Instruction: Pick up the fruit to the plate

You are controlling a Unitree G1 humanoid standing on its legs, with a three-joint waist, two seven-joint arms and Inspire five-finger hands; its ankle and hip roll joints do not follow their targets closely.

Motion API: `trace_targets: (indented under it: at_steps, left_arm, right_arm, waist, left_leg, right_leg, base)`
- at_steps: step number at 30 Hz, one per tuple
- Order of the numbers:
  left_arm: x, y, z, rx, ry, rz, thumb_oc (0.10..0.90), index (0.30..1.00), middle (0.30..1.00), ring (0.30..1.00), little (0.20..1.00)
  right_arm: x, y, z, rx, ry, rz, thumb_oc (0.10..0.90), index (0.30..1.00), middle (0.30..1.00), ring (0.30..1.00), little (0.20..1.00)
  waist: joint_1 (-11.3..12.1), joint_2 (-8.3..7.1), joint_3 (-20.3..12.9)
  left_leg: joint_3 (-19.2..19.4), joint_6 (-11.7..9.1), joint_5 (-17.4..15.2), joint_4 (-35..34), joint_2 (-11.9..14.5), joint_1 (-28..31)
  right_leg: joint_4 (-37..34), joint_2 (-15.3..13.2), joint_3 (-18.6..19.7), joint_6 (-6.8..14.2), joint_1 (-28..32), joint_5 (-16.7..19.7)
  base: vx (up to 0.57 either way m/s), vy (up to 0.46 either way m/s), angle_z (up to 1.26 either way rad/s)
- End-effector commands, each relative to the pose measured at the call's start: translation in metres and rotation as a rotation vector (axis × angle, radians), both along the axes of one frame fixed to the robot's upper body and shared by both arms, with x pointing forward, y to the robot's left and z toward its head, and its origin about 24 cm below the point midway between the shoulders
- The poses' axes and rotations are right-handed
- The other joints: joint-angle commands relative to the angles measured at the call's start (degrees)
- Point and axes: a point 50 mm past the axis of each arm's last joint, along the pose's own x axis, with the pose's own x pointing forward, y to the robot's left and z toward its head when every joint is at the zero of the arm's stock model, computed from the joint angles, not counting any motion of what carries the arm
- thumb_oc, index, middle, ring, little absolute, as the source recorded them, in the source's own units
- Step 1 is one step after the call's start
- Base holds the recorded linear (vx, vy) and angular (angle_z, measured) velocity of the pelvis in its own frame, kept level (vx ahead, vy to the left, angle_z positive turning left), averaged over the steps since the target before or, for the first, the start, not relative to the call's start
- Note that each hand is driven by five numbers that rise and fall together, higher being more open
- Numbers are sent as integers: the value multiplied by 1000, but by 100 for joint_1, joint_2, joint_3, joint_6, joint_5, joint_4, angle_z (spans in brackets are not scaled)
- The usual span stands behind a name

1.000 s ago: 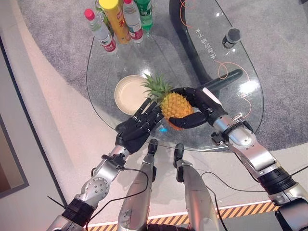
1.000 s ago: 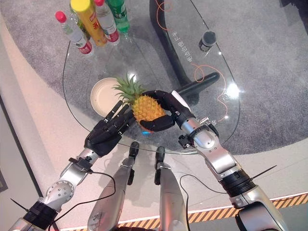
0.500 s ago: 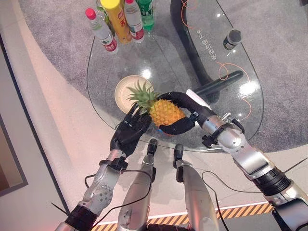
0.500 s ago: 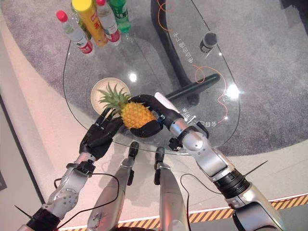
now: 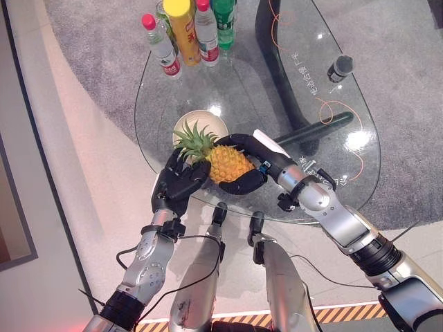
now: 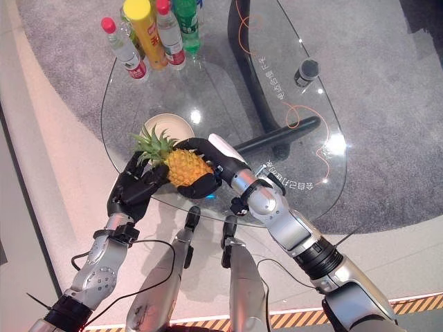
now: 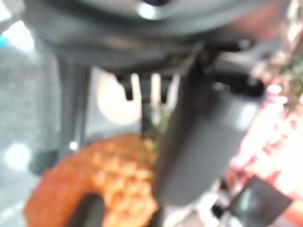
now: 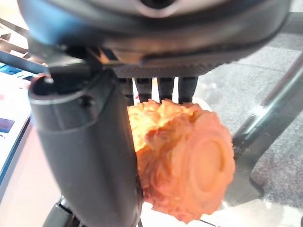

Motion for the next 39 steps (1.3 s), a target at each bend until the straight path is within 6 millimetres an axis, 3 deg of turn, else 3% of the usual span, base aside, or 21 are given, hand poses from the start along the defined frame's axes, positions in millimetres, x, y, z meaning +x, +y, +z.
trace_targets:
  at_steps: [1,6,9,17,26,31,34,39]
  left_arm:
    - [5,-43,81,-187,-404,-280,800,900,900,900,900]
    - [-2,-60,83,-363,-416,-457,800,900,900,900,900]
    - [-7,-73,88,-501,-446,-562,800,900,900,900,900]
    - [-9,-87,87,-693,-438,-664,800,900,900,900,900]
    - [-3,-81,73,-526,-372,-526,800,900,900,900,900]
    - [10,-66,52,-522,-263,-421,800,900,900,900,900]
    - [13,-55,48,-526,-285,-403,800,900,900,900,900]
    - [14,-53,54,-466,-343,-402,800,900,900,900,900]
  right_arm:
    - [-44,68,28,89,-76,395,100,300,300,300,200]
    - [-50,76,27,80,-45,468,100,300,300,300,200]
    - [-67,91,27,107,54,663,100,300,300,300,200]
    - [-81,114,31,71,81,871,100,300,300,300,200]
    - [-80,122,30,30,88,941,100,300,300,300,200]
    - [-77,121,33,25,67,935,100,300,300,300,200]
    - [-75,119,31,23,81,924,100,300,300,300,200]
    - [-76,120,30,25,94,934,100,300,300,300,200]
  waist:
    - [34,-129,-134]
    - [28,-105,-134]
    - [32,-119,-134]
    - [177,-233,-134]
    - [325,-226,-134]
    - [356,-241,-134]
    - [360,-264,-134]
    - [374,-296,-134]
  left_leg:
    - [-57,365,-448,512,-444,-84]
    - [-57,367,-459,509,-451,-119]
    - [-68,373,-504,538,-469,-129]
    - [-179,378,-556,605,-507,-159]
    - [-282,393,-584,581,-546,-132]
    - [-286,395,-594,556,-537,-87]
    - [-266,395,-588,522,-510,-59]
    - [-327,400,-587,480,-495,-36]
  right_leg:
    - [-623,140,-141,166,389,473]
    - [-608,126,-147,158,317,477]
    - [-584,144,-137,148,292,457]
    - [-577,138,-221,146,294,478]
    - [-636,102,-319,161,334,511]
    - [-645,79,-378,197,374,499]
    - [-695,86,-385,195,406,514]
    - [-722,81,-402,204,426,529]
  base:
    - [0,0,0]
    - [0,0,0]
    - [24,-4,0]
    - [30,-41,2]
    - [19,-27,8]
    - [4,-1,1]
    - [4,0,1]
    - [3,-6,0]
